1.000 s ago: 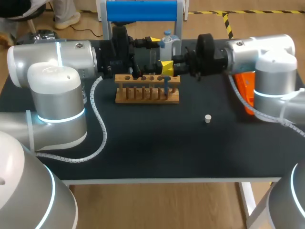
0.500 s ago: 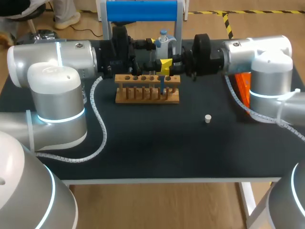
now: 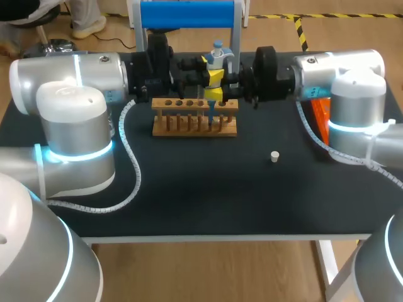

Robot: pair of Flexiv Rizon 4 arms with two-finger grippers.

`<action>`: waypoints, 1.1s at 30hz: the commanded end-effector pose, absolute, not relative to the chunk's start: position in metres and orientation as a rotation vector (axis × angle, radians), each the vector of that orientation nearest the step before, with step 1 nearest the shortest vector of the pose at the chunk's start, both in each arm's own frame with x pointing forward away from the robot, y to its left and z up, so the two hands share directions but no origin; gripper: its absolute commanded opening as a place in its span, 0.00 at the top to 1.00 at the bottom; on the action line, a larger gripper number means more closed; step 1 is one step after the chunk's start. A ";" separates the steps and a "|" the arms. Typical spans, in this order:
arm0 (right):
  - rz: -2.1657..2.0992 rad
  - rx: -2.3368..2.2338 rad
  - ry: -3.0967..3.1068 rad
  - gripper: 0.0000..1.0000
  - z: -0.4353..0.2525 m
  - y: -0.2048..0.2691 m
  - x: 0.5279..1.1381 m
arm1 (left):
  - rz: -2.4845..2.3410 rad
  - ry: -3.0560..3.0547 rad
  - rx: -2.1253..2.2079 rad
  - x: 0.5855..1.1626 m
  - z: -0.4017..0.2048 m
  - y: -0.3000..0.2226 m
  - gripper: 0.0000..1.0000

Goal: Invert the test tube, pick up the pipette, mount the tip to pipette, aspirate from beaker and dispense into the tube, eject the tip, return the pipette, and cap with the stopper.

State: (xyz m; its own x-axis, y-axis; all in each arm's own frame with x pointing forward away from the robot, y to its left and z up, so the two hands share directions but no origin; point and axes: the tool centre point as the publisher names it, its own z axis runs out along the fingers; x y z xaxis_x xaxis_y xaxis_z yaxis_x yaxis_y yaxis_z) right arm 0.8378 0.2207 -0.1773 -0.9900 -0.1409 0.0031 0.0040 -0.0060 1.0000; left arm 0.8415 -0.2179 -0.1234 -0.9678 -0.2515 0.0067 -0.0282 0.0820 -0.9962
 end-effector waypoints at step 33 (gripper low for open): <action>-2.106 0.051 -2.332 0.00 -0.170 0.089 0.970 | -2.005 2.176 -0.287 0.838 -0.125 -0.220 1.00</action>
